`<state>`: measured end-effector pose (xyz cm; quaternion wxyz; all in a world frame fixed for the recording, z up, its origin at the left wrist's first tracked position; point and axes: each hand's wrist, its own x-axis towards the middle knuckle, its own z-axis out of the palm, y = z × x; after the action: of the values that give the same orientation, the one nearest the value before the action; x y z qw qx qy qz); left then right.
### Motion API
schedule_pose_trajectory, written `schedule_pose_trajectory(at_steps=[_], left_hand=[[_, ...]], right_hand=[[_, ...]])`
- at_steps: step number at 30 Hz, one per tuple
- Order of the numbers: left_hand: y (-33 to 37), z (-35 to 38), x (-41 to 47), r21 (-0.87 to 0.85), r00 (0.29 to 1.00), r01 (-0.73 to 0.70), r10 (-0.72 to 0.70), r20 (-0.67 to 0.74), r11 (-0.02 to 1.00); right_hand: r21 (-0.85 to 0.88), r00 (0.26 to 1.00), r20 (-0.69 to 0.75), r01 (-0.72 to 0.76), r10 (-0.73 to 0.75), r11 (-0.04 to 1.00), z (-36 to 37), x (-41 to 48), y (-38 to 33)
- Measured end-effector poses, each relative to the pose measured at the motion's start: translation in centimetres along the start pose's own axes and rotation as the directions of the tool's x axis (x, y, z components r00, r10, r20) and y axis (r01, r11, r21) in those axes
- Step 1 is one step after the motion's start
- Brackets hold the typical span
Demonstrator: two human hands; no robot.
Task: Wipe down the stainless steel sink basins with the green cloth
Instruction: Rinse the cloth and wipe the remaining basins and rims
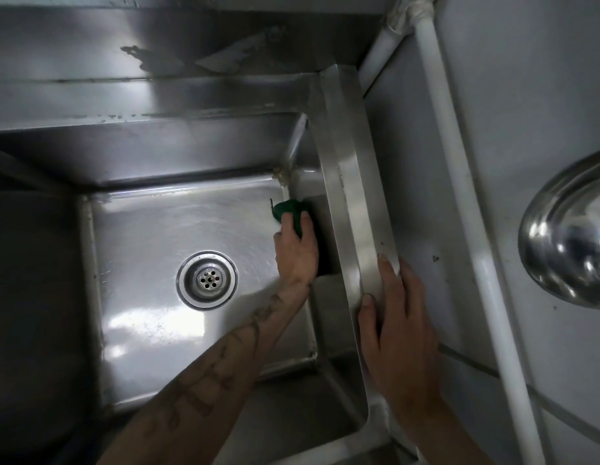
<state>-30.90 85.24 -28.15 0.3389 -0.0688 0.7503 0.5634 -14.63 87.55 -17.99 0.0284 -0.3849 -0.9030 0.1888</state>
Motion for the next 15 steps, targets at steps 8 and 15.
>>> schedule_pose_trajectory(at_steps=[8,15], left_hand=[[2.5,-0.2,1.0,-0.043,0.986,-0.167,0.165,-0.038,0.985],[2.3,-0.7,4.1,0.086,0.999,-0.026,0.023,0.043,0.996]], right_hand=[[0.039,0.999,-0.024,0.034,-0.033,0.999,0.1,0.1,0.2],[0.019,1.000,-0.015,0.024,-0.024,1.000,0.1,0.1,0.4]])
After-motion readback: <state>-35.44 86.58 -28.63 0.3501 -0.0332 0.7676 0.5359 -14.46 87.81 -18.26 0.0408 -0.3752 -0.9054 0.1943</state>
